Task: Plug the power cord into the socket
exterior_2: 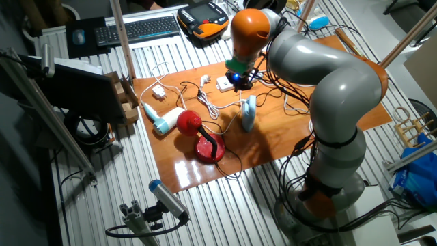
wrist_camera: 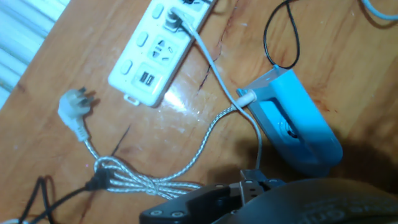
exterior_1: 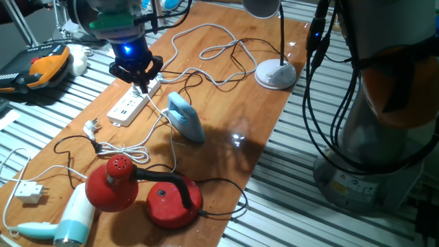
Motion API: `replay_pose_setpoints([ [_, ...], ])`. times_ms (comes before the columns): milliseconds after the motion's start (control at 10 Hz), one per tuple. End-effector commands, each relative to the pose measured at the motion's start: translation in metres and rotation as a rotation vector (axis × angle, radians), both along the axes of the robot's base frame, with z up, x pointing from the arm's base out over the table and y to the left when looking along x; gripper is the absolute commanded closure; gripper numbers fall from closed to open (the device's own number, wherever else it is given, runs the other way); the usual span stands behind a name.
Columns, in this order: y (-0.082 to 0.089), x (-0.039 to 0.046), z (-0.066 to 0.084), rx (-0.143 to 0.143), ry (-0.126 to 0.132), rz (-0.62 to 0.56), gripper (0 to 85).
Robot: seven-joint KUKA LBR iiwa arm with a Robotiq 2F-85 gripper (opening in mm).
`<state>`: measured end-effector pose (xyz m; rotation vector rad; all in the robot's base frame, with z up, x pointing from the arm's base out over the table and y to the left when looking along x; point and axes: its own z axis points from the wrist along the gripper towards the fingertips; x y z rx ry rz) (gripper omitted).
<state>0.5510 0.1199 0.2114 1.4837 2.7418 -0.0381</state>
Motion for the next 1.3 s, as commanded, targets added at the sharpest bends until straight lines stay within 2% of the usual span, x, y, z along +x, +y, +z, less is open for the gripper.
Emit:
replay_pose_setpoints([
  [0,0.002,0.0017,-0.001,-0.002,-0.001,-0.007,85.0],
  [100,0.010,0.0062,-0.004,-0.007,-0.003,-0.020,85.0],
  [300,0.029,0.0110,-0.009,-0.034,-0.007,-0.030,85.0],
  [700,0.060,0.0286,-0.014,-0.047,0.013,-0.064,85.0],
  [1000,0.067,0.0322,-0.025,-0.018,0.008,-0.045,85.0],
  [1200,0.071,0.0334,-0.032,-0.017,-0.002,-0.032,85.0],
])
